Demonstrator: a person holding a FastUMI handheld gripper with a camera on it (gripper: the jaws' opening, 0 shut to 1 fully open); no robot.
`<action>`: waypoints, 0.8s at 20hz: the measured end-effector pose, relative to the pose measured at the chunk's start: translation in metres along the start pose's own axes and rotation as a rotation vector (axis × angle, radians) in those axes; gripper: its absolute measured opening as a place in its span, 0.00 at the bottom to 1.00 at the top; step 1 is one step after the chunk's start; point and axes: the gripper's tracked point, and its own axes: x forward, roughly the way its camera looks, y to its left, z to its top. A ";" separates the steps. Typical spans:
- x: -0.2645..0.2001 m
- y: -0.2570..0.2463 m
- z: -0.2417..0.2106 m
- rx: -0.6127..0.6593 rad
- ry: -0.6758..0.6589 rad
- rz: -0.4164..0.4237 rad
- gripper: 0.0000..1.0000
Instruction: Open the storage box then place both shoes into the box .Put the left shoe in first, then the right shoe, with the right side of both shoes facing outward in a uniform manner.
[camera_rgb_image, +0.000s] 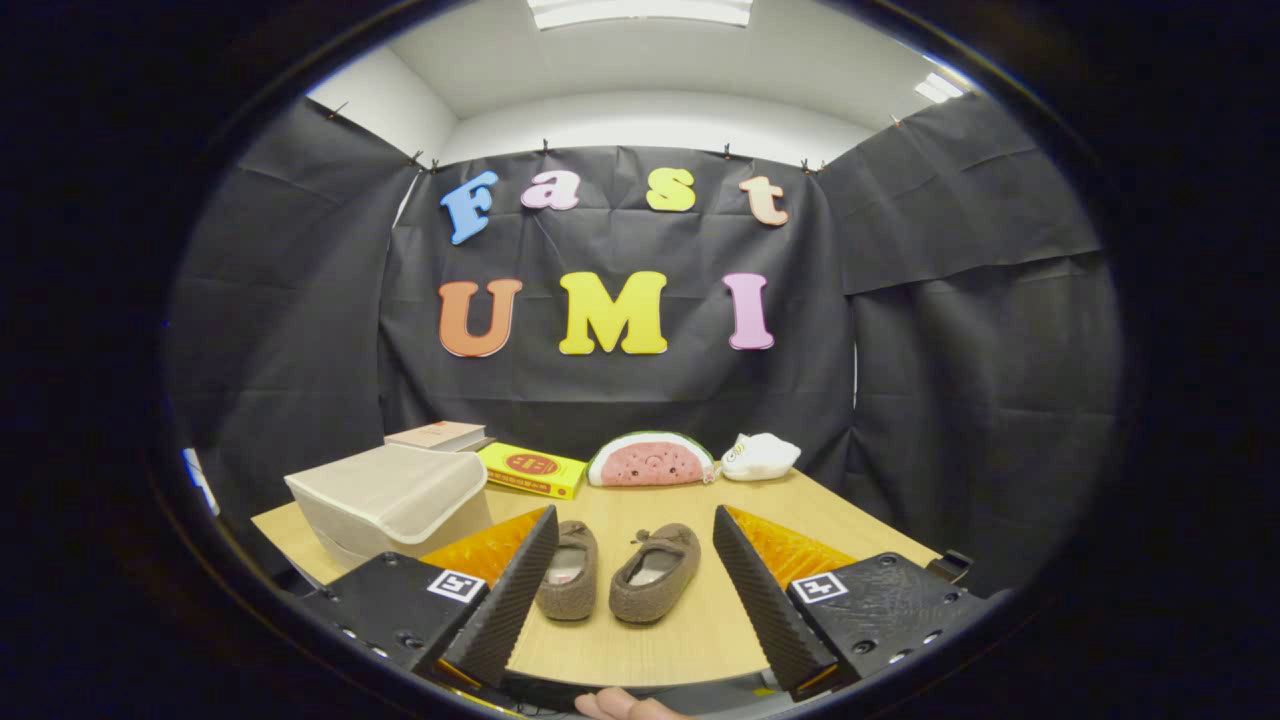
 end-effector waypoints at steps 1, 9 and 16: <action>0.001 0.001 -0.001 0.001 0.003 0.003 0.95; 0.020 0.014 -0.005 -0.005 0.023 0.015 0.95; 0.073 0.065 -0.003 0.044 0.056 0.156 0.95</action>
